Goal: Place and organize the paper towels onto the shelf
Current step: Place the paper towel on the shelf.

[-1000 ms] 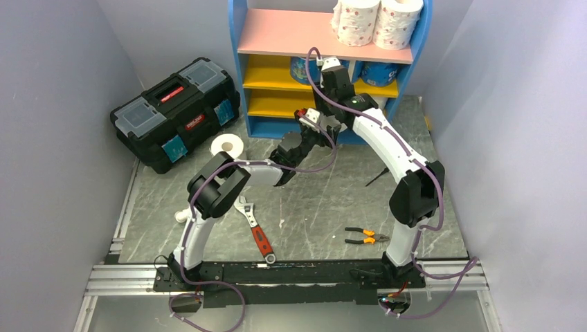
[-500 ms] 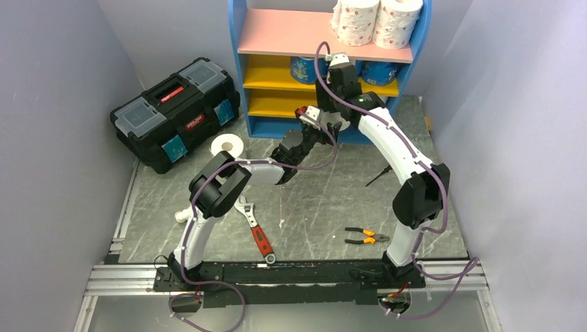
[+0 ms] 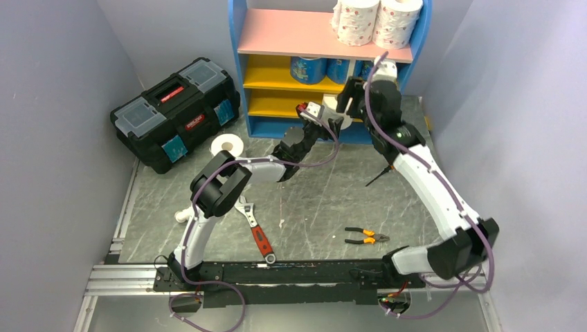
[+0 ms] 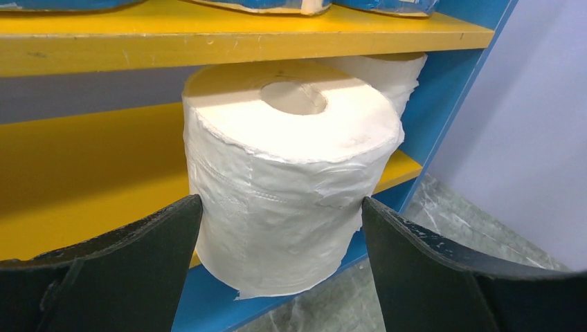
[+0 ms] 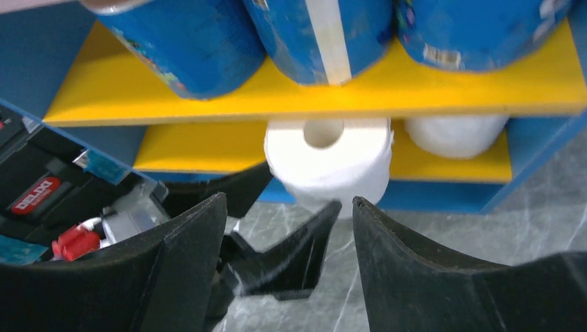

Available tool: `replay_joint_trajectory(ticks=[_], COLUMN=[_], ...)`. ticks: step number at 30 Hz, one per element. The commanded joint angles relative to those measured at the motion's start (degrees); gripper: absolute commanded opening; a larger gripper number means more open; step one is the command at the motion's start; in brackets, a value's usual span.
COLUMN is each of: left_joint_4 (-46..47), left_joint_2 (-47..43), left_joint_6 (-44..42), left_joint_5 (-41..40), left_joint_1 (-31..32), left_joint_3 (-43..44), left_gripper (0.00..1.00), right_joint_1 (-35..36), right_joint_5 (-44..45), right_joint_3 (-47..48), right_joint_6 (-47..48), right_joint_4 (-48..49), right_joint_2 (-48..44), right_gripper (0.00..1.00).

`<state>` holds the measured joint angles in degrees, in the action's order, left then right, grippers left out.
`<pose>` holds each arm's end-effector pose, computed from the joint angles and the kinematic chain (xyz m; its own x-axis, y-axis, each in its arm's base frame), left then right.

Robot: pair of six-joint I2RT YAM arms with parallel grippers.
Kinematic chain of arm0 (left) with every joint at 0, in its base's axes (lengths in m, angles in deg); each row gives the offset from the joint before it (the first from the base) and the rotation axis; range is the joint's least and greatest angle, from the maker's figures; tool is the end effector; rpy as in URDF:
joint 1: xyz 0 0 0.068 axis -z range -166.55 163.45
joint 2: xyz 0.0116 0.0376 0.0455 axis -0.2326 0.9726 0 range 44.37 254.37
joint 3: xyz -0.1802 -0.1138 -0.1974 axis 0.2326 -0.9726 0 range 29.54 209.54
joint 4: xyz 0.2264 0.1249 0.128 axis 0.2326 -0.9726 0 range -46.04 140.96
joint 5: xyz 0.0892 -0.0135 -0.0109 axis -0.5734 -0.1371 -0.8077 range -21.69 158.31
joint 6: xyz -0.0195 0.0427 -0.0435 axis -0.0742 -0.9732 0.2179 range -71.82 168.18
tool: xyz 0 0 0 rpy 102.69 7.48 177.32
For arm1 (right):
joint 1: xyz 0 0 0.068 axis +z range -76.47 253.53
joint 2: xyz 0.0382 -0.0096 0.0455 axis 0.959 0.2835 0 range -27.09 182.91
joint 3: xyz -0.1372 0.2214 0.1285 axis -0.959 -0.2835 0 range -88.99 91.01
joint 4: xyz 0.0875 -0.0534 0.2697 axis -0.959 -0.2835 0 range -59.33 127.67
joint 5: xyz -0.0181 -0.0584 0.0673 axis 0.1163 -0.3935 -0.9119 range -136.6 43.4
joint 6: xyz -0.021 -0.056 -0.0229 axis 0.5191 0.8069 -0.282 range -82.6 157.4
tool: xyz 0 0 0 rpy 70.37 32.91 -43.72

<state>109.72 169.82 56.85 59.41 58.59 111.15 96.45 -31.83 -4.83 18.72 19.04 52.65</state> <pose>0.3874 -0.3784 0.2288 0.0900 -0.3014 -0.9493 0.6153 0.7663 -0.1849 0.3331 0.1271 0.4421 -0.2619 0.2255 -0.9384 -0.0688 0.9655 0.2513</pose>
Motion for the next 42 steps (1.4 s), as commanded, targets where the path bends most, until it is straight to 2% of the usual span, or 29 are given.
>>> replay_joint_trajectory(ticks=[1, 8, 23, 30, 42], left_joint_4=[1.9, 0.8, -3.9, -5.7, -5.8], left_joint_2=[0.8, 2.2, 5.4, 6.7, 9.5], left_joint_6=[0.0, -0.2, -3.3, -5.5, -3.7], left_joint_5=[0.6, 0.6, -2.2, -3.7, -4.1], left_joint_1=[0.0, 0.1, -0.4, -1.1, -2.1], left_joint_3=[3.2, 5.7, 11.6, 14.2, 17.3], left_gripper=[0.91, 0.91, 0.91, 0.91, 0.91], right_joint_1=[-0.1, 0.0, 0.0, 0.1, 0.0], right_joint_5=[0.7, 1.5, 3.9, 4.9, 5.9], right_joint_3=[-11.6, -23.8, -34.2, -37.6, -40.3], right_joint_6=[-7.2, -12.0, -15.1, -15.1, -15.8], right_joint_4=[12.1, 15.8, 6.1, 3.1, -1.6], right_joint_2=[-9.5, -22.7, -42.7, -47.1, -51.7], right_gripper=[0.69, 0.69, 0.68, 0.67, 0.67])
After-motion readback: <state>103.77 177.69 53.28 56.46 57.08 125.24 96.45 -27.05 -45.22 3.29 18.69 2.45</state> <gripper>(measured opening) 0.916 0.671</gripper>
